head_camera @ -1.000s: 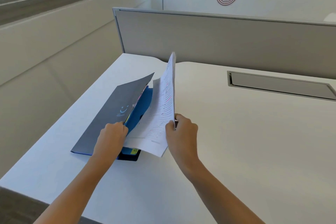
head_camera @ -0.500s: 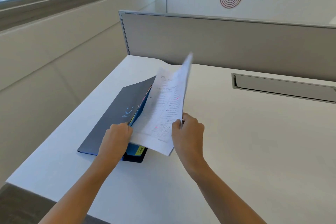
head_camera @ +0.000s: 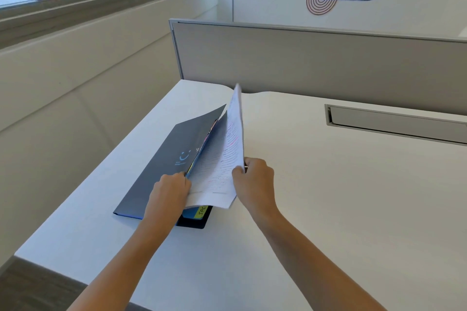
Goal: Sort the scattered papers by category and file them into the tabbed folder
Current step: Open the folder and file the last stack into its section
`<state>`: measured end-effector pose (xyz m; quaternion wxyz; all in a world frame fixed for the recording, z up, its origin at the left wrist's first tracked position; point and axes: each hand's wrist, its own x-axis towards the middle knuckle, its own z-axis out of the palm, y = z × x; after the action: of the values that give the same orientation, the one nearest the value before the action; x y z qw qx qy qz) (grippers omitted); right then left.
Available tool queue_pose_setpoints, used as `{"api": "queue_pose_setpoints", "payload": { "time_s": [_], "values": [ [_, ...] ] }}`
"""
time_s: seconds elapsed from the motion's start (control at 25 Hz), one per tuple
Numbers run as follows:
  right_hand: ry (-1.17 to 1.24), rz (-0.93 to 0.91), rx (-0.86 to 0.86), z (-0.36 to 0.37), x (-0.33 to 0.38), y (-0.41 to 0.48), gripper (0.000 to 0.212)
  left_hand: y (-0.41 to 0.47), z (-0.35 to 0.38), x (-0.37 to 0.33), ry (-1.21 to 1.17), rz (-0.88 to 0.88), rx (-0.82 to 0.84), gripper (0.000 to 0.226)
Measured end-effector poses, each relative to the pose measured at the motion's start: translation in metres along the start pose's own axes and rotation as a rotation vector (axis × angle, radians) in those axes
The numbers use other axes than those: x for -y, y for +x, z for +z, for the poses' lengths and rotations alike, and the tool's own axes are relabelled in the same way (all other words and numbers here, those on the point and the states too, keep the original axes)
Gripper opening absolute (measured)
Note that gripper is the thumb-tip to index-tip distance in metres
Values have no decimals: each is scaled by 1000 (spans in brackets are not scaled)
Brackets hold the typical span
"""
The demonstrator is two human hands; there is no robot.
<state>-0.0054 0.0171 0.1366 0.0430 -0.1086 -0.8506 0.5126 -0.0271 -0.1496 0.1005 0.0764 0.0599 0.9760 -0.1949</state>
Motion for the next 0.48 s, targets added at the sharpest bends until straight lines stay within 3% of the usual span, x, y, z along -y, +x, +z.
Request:
{"api": "queue_pose_setpoints", "payload": {
  "time_s": [0.28, 0.44, 0.48],
  "values": [
    [-45, 109, 204, 42, 6, 16, 35, 5, -4, -8, -210, -125, -20, 27],
    [-116, 76, 261, 38, 12, 20, 6, 2, -4, -3, -134, -80, -37, 36],
    [-128, 90, 280, 33, 15, 21, 8, 2, -3, -2, -140, -88, -36, 38]
  ]
}}
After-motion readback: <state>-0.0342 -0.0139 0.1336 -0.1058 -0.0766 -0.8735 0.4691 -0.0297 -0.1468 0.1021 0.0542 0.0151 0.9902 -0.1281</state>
